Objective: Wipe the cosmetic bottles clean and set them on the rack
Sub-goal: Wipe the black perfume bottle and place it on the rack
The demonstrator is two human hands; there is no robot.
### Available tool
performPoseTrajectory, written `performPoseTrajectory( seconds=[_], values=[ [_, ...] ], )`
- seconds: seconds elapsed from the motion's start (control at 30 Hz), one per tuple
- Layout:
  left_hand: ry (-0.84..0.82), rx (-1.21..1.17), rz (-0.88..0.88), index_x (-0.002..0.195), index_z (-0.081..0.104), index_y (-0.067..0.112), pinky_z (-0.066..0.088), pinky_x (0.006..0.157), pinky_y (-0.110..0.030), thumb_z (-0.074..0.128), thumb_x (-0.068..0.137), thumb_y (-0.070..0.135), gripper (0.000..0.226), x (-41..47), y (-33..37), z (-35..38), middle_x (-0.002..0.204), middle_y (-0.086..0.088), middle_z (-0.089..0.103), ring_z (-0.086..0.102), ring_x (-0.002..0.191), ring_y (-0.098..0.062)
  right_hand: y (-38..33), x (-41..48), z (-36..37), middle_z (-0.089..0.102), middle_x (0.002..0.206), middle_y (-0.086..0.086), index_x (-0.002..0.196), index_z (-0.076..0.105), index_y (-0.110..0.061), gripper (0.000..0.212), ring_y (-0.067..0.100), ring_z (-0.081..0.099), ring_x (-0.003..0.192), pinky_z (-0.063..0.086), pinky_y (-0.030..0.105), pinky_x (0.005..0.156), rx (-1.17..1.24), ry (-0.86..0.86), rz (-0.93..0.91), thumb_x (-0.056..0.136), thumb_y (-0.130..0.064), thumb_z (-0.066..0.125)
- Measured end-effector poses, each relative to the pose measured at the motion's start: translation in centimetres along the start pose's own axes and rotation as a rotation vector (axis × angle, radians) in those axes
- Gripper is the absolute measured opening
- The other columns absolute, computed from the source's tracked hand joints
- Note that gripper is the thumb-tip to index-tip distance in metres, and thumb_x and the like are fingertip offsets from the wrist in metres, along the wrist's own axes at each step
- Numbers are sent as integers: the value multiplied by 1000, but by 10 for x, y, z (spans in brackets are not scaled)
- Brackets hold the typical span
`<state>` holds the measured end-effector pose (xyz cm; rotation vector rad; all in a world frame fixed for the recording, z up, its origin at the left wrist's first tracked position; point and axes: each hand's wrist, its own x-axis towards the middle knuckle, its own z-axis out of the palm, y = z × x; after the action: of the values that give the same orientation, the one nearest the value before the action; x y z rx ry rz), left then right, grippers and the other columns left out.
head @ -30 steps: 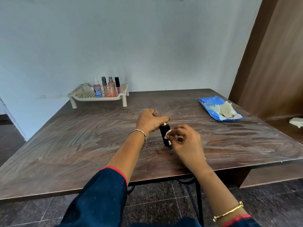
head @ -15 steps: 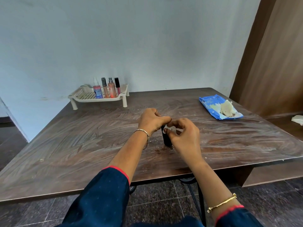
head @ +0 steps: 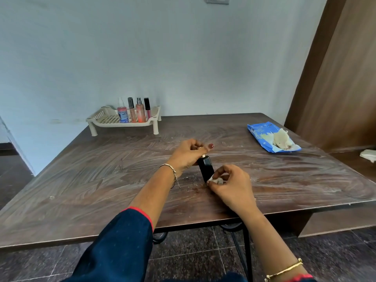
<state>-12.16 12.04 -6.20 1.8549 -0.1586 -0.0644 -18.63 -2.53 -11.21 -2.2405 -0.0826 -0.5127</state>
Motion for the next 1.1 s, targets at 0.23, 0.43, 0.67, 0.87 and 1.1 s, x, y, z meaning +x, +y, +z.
performPoseTrajectory(
  seconds=[0.23, 0.43, 0.67, 0.87, 1.1],
  values=[
    [-435, 105, -17, 111, 60, 0, 51, 95, -32, 76, 78, 15, 39, -15, -3, -21, 111, -20, 66, 63, 106, -28, -1, 3, -5, 66, 65, -6, 69, 65, -17, 15, 9, 59, 60, 43, 24, 58, 293, -33, 146, 64, -15, 79],
    [-363, -229, 25, 121, 58, -1, 55, 87, -27, 66, 81, -5, 41, -31, -4, -25, 116, -19, 66, 66, 103, -21, -13, -1, -17, 66, 64, -1, 75, 67, -6, 11, 12, 58, 65, 48, 21, 67, 807, -87, 281, 73, -4, 78],
    [-41, -517, 65, 107, 67, 16, 51, 71, -18, 73, 70, 14, 37, -74, -22, -4, 96, 0, 74, 67, 87, -7, -38, -14, -9, 73, 75, 12, 77, 71, -5, 14, 19, 68, 71, 54, 20, 67, 931, 45, 265, 66, -2, 80],
    [-16, -770, 32, 124, 59, 9, 49, 94, -40, 67, 77, 12, 48, -93, -29, 9, 116, -12, 68, 66, 102, -22, -61, -6, 2, 72, 72, 4, 80, 71, -3, 14, 8, 65, 66, 51, 17, 62, 936, 151, 181, 69, 0, 79],
    [-65, -971, 42, 112, 67, 9, 57, 85, -33, 61, 81, 11, 31, -102, -23, 3, 107, -11, 71, 68, 96, -19, -69, -3, 7, 67, 101, -5, 98, 74, -12, 17, 3, 63, 97, 54, 22, 83, 296, 175, -340, 83, -5, 68]
  ],
)
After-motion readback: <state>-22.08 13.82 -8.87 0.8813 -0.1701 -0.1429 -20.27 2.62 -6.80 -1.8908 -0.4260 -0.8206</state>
